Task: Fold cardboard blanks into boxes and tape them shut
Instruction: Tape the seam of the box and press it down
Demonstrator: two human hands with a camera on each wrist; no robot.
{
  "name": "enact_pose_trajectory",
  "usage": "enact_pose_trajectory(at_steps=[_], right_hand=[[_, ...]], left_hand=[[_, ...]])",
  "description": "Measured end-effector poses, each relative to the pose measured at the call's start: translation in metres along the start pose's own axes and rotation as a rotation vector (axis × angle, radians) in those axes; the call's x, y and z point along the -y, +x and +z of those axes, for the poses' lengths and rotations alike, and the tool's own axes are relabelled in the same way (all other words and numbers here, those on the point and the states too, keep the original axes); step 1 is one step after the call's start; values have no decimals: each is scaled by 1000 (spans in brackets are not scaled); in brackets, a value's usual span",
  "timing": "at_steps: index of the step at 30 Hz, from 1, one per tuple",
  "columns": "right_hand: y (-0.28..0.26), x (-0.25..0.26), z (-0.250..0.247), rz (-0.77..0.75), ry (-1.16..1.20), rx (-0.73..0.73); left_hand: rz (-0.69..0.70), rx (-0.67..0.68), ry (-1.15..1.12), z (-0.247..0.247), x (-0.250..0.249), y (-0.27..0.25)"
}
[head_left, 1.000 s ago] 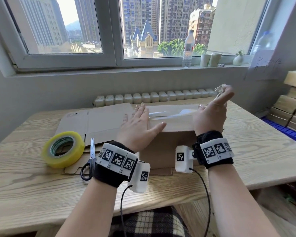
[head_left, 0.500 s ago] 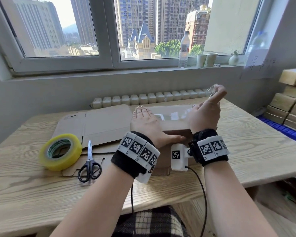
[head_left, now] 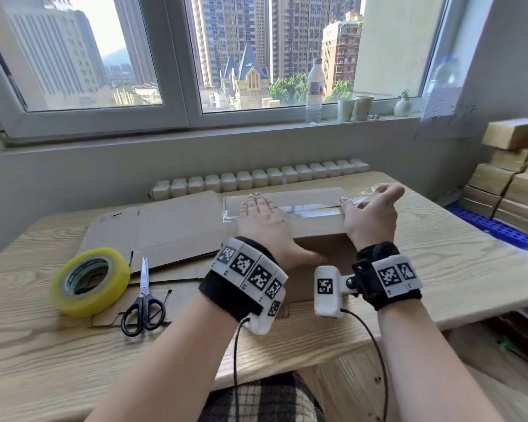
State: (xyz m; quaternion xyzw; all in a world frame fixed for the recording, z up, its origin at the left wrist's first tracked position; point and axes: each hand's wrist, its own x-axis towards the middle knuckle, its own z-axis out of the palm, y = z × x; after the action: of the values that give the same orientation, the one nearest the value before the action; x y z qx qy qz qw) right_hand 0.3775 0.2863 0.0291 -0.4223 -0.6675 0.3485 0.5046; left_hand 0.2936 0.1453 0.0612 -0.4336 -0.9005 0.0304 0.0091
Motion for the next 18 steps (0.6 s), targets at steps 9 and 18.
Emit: enact_pose_trajectory(at_steps=[9,18], right_hand=[[4,-8,-3,56,85,46],[29,-32,-12,369,398,134]], left_hand=[[33,2,-49,0,-49,28],[46,-17,-47,3,-51,35]])
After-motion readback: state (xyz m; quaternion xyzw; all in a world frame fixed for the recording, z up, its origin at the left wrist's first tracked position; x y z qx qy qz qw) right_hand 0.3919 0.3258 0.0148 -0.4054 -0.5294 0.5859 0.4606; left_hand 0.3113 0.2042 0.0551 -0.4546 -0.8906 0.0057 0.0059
